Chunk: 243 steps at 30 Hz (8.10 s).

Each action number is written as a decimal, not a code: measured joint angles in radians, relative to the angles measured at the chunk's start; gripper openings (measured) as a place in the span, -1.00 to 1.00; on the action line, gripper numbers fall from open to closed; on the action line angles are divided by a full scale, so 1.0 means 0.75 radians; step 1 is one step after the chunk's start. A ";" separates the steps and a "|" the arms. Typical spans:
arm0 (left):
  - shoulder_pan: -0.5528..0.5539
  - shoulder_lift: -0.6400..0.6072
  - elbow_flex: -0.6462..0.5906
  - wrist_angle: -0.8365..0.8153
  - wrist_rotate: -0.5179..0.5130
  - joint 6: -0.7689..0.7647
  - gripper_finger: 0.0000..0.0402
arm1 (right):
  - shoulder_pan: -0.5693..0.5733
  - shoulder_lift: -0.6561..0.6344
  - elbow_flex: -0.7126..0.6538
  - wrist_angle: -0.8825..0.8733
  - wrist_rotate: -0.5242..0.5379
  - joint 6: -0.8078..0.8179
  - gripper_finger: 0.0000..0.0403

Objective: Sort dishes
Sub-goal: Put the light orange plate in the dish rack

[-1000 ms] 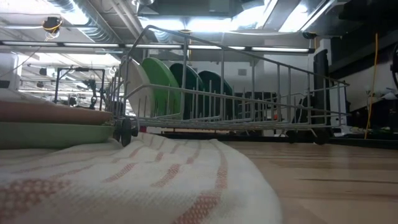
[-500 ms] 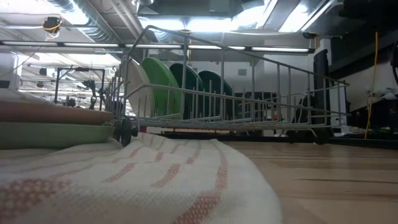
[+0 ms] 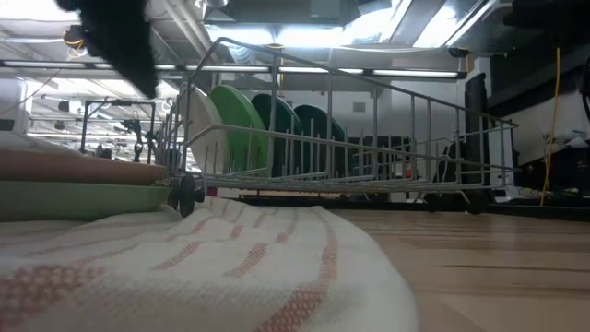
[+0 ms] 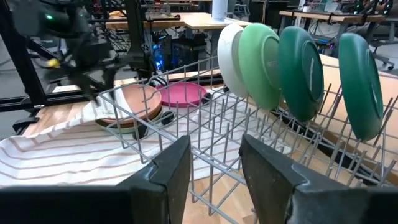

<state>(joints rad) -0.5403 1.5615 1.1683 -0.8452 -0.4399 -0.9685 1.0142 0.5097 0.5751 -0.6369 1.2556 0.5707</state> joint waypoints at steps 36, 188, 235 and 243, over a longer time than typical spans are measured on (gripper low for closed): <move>0.376 -0.038 0.000 -0.767 0.119 -0.061 -0.23 | -0.001 0.308 -0.001 0.024 -0.270 0.157 -0.28; -0.003 0.072 -0.085 -0.269 0.372 -0.212 -1.00 | -0.596 2.036 0.827 1.199 -1.084 1.081 -0.28; -0.105 0.072 -0.086 0.076 0.232 -0.280 -1.00 | -0.689 2.231 1.058 1.001 -1.197 1.356 -0.31; -0.105 0.072 -0.086 0.078 0.227 -0.279 -1.00 | -0.690 2.232 1.058 0.997 -1.212 1.249 -0.77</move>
<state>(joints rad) -0.6193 1.6157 1.1034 -0.7866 -0.2699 -1.1778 0.4969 2.1834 1.3685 0.1108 0.3468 1.5072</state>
